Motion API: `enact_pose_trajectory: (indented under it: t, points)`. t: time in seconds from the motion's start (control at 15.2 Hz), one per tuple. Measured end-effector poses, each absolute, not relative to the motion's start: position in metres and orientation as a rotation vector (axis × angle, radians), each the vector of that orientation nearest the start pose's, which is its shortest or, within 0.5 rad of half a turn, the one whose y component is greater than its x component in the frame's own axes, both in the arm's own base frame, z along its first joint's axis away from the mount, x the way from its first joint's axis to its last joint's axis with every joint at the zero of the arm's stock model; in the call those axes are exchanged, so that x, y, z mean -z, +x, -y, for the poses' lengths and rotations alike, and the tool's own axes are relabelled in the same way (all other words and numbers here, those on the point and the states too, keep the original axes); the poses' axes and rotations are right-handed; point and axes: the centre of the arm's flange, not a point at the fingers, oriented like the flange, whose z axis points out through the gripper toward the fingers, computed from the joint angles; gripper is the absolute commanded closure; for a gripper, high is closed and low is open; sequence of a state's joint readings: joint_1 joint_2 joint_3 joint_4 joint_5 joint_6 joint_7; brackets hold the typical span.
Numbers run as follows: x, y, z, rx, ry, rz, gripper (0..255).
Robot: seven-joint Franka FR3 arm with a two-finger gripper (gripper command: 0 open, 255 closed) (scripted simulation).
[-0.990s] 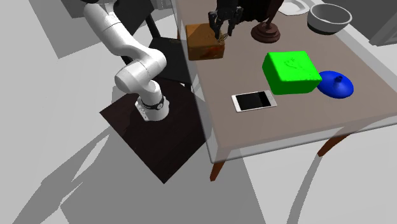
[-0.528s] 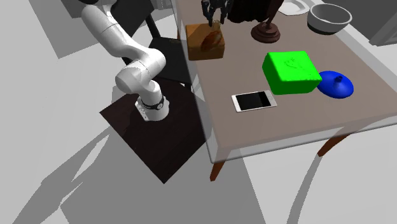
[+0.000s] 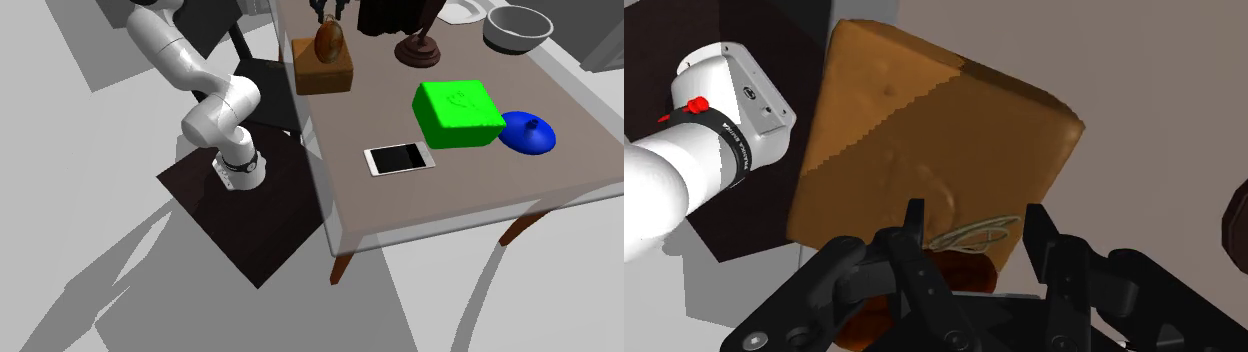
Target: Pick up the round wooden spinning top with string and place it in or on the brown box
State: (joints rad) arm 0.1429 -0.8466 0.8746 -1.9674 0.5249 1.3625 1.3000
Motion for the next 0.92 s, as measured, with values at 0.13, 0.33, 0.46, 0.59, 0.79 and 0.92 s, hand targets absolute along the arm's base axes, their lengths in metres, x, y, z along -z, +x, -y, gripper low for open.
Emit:
enact_pose_trajectory:
  t: [0.13, 0.33, 0.46, 0.59, 0.79, 0.92]
  points:
    - [-0.61, 0.009, -0.432, 0.127, -3.144, -0.592, 255]
    - [-0.595, 0.004, -0.434, 0.127, -3.144, -0.592, 255]
    - [-0.584, 0.004, -0.434, 0.127, -3.144, -0.592, 255]
    - [-0.574, 0.004, -0.434, 0.127, -3.144, -0.593, 255]
    - [-0.559, 0.004, -0.435, 0.127, -3.144, -0.592, 255]
    - [-0.553, 0.004, -0.435, 0.128, -3.141, -0.592, 255]
